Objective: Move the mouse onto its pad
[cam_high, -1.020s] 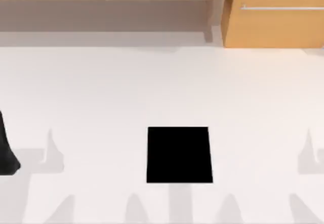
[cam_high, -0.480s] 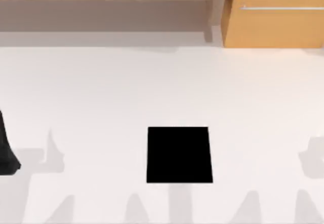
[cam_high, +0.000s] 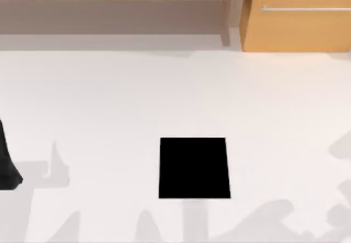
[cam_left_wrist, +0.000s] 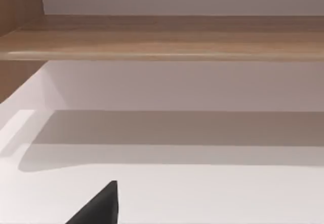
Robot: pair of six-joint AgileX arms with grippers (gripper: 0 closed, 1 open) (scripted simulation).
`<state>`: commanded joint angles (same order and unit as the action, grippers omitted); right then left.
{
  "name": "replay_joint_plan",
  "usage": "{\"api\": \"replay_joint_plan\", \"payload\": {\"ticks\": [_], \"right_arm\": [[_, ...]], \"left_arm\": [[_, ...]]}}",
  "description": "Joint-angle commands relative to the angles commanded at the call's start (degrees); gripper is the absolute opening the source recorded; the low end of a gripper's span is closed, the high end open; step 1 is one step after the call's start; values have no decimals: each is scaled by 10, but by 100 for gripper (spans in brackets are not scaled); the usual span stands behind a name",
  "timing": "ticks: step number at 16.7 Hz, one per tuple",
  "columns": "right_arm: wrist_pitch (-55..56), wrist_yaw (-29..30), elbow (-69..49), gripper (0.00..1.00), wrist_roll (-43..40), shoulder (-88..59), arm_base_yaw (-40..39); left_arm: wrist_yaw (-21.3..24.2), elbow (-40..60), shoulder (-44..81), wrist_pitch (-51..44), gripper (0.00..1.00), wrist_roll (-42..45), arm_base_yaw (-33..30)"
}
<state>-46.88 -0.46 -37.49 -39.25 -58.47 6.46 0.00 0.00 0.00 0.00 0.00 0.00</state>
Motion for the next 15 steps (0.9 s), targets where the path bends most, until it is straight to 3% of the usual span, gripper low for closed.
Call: {"api": "replay_joint_plan", "payload": {"ticks": [6, 15], "right_arm": [[-146, 3, -126, 100, -128, -182, 22], [-139, 3, -124, 100, -140, -209, 22]], "left_arm": [[0, 0, 0, 0, 100, 0, 0], [0, 0, 0, 0, 100, 0, 0]]}}
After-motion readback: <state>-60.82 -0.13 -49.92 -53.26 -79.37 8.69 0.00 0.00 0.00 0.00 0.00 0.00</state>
